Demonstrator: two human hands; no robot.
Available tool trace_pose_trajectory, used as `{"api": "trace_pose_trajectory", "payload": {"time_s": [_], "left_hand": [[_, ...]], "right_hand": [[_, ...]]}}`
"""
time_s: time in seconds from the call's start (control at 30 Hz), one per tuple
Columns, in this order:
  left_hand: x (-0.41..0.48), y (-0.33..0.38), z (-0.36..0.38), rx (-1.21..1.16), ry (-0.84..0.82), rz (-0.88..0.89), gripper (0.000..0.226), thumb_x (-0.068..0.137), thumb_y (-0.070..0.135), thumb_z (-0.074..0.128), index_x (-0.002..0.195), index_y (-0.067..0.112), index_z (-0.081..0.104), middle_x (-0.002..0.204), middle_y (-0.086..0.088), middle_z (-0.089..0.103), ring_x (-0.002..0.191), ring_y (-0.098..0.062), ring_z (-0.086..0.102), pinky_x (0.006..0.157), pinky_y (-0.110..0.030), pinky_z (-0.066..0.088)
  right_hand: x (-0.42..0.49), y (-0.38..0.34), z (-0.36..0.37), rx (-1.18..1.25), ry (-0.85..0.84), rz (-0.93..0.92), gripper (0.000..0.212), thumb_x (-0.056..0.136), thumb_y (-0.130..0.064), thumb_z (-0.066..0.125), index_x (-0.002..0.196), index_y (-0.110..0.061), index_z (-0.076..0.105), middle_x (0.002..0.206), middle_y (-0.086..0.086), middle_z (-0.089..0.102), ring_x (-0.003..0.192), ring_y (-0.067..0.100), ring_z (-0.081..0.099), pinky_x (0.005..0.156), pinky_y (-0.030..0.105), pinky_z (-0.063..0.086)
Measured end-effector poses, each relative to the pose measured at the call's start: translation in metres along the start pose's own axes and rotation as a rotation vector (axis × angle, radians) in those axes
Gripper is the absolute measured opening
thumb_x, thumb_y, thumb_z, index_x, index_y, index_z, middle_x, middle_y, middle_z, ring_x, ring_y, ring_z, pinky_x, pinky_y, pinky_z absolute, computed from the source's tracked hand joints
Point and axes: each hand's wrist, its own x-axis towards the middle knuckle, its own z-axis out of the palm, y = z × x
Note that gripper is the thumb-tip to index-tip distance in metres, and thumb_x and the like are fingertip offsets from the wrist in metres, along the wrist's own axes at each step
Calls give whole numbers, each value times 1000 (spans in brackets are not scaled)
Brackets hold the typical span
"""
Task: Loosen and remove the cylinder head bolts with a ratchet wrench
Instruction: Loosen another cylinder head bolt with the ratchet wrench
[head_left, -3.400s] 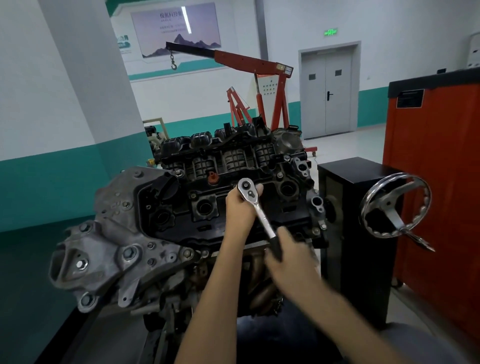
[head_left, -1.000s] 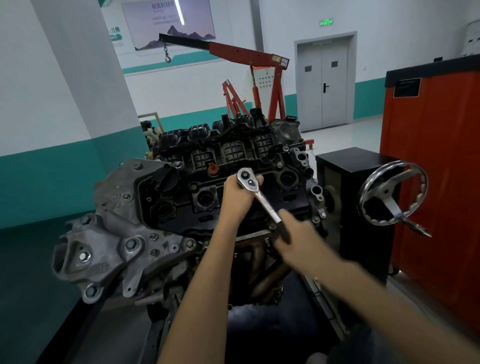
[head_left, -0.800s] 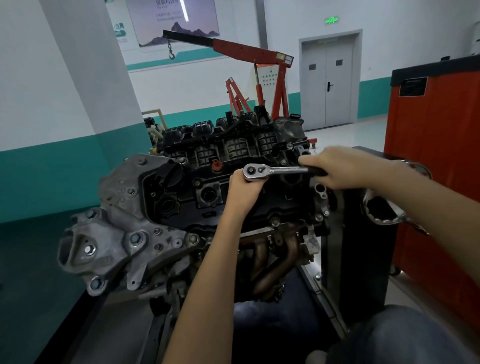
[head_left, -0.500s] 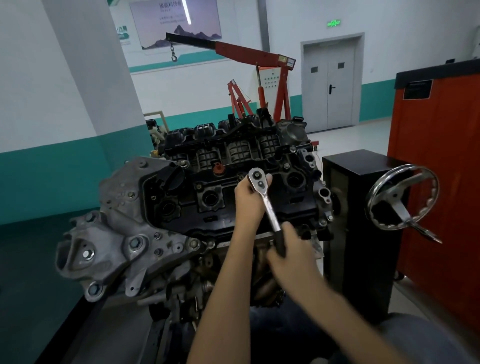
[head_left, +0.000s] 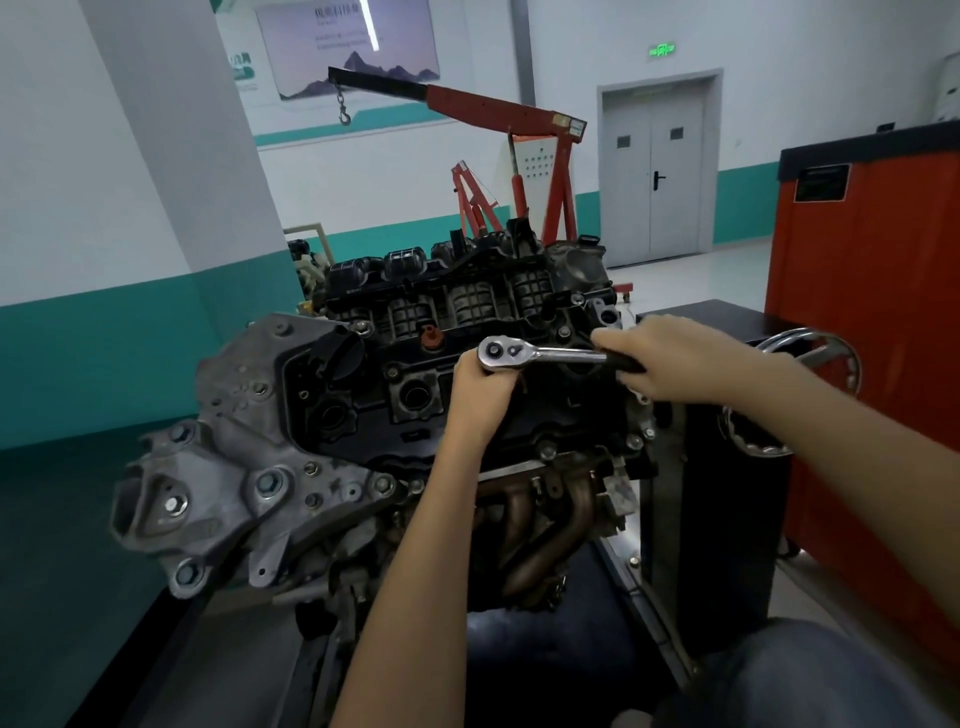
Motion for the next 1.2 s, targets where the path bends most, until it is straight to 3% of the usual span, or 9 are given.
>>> {"api": "trace_pose_trajectory", "payload": {"time_s": [0.17, 0.2, 0.37, 0.57, 0.73, 0.83, 0.9, 1.03, 1.2], "left_hand": [[-6, -10, 12, -75, 78, -55, 21, 93, 16, 62, 79, 2, 57, 58, 15, 52, 61, -4, 48, 62, -17, 38], [-6, -9, 14, -93, 99, -60, 33, 93, 18, 64, 61, 12, 56, 58, 14, 49, 60, -3, 45, 60, -16, 37], [-4, -9, 9, -73, 87, -14, 46, 93, 11, 62, 62, 19, 29, 45, 17, 31, 46, 4, 34, 52, -7, 31], [5, -6, 1, 53, -41, 27, 45, 90, 6, 58, 51, 27, 48, 50, 15, 41, 57, -9, 37, 58, -22, 33], [2, -4, -1, 74, -30, 48, 43, 91, 7, 52, 55, 31, 55, 60, 7, 47, 60, -8, 39, 58, -24, 31], [-2, -9, 1, -36, 7, 4, 40, 94, 9, 55, 64, 32, 65, 68, -7, 48, 70, -6, 50, 65, -17, 39], [-3, -11, 8, -33, 4, 9, 33, 94, 10, 58, 63, 22, 61, 61, -4, 51, 58, 6, 49, 62, -9, 40], [0, -12, 14, -76, 44, 26, 48, 93, 3, 59, 59, 20, 30, 53, 14, 29, 49, 0, 29, 57, -7, 33], [3, -12, 4, -31, -39, 46, 46, 94, 8, 59, 61, 21, 29, 55, 15, 29, 55, -4, 28, 59, -13, 32]], "right_hand": [[-45, -72, 66, 576, 181, 291, 27, 82, -14, 59, 88, -30, 37, 62, -1, 50, 53, 18, 54, 46, 24, 40], [-47, -99, 80, 696, 244, 351, 26, 82, -13, 58, 88, -28, 38, 59, -2, 48, 49, 16, 50, 45, 19, 38], [-23, -182, 107, 991, 319, 501, 38, 87, -12, 54, 123, -12, 40, 70, -4, 48, 58, 8, 50, 47, 11, 33], [-39, -51, 52, 488, 36, 217, 26, 86, -11, 57, 107, -22, 47, 71, -1, 51, 54, 12, 54, 48, 23, 44], [-1, -3, 4, -52, 17, 6, 23, 89, -19, 57, 108, -22, 44, 63, -13, 41, 54, 6, 45, 47, 18, 28], [-23, -28, 38, 127, 105, 136, 22, 87, -17, 58, 100, -25, 43, 66, -8, 48, 55, 8, 49, 46, 16, 31], [-45, -66, 70, 538, 166, 283, 24, 84, -11, 58, 91, -25, 40, 66, -1, 52, 54, 13, 52, 45, 19, 37], [-37, -151, 110, 964, 292, 470, 26, 85, -7, 56, 108, -14, 46, 70, 1, 49, 54, 10, 48, 46, 13, 36], [-38, -129, 102, 810, 239, 421, 22, 84, -11, 56, 103, -17, 46, 67, -1, 45, 54, 11, 46, 50, 17, 35]]}}
